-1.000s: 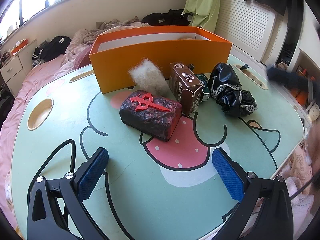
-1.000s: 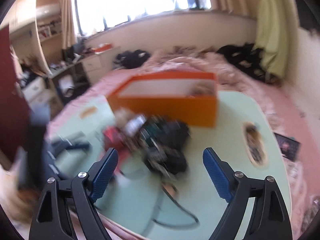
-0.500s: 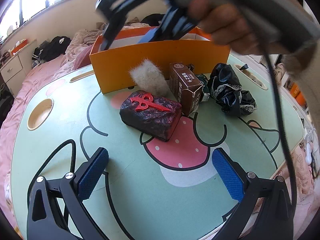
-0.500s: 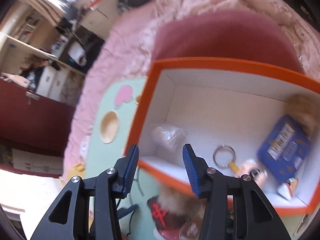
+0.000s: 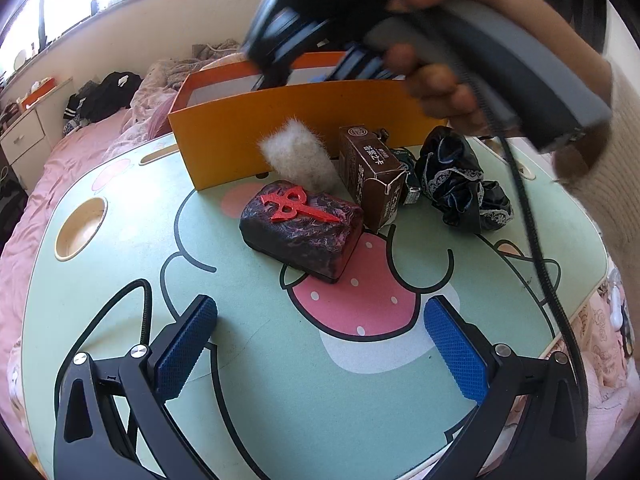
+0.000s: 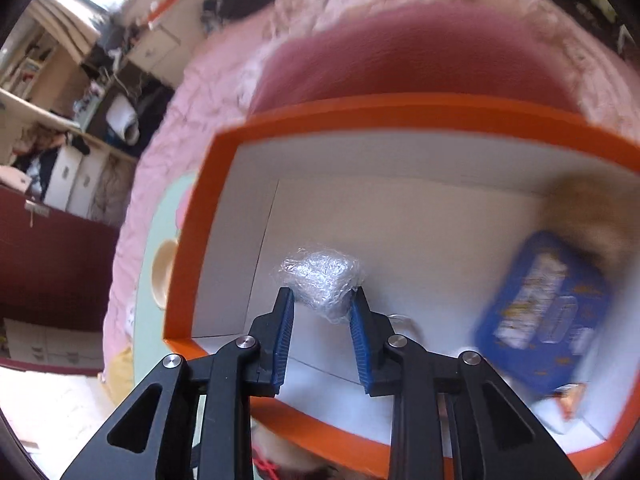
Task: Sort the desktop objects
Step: 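Reach into the orange box and grasp the clear plastic-wrapped bundle with the right gripper, then place the plastic-wrapped bundle on top of the black lace cloth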
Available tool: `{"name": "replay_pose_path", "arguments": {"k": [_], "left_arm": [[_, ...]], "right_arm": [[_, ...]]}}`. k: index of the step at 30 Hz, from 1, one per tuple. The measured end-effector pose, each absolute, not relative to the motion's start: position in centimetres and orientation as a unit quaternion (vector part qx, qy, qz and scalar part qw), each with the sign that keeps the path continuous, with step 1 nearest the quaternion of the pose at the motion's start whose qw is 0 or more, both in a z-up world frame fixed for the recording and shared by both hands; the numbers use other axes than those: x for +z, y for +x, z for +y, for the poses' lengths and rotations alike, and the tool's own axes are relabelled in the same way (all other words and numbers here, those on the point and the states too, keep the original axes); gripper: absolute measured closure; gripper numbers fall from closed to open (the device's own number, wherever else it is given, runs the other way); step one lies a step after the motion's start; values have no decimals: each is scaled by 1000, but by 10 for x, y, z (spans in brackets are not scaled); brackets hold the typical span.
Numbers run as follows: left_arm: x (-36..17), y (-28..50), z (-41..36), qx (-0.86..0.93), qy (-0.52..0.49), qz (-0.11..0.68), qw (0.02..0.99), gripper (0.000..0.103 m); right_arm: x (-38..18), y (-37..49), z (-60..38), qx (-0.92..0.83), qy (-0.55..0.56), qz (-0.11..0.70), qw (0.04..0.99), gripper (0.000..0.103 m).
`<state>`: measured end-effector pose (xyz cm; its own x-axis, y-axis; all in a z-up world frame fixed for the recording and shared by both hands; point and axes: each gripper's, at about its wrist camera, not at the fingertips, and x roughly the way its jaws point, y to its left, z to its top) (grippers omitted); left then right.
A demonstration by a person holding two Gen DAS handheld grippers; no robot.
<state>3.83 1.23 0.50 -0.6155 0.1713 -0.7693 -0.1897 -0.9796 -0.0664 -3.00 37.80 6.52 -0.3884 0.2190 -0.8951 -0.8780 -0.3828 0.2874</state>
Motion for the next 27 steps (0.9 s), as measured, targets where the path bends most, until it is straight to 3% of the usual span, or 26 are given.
{"name": "replay_pose_path", "arguments": {"k": [9,14,22,24,25,26,27], "left_arm": [[4,39,12,899,-427,11,101,0],[4,39,12,899,-427,11,101,0],[4,39,13,899,-426,11,101,0],[4,38,12,899,-426,10,101,0],[4,39,12,899,-426,10,101,0],[4,38,13,899,-426,10,101,0],[4,39,12,899,-426,10,101,0]], "right_arm": [[155,54,284,813,-276,322,399,77],[128,80,235,807,-264,330,413,77],[71,74,211,811,-280,278,433,74],[72,77,205,819,-249,268,443,56],[75,83,196,823,-220,260,456,31],[77,88,188,826,-199,252,463,18],[78,92,179,829,-185,241,470,16]]}}
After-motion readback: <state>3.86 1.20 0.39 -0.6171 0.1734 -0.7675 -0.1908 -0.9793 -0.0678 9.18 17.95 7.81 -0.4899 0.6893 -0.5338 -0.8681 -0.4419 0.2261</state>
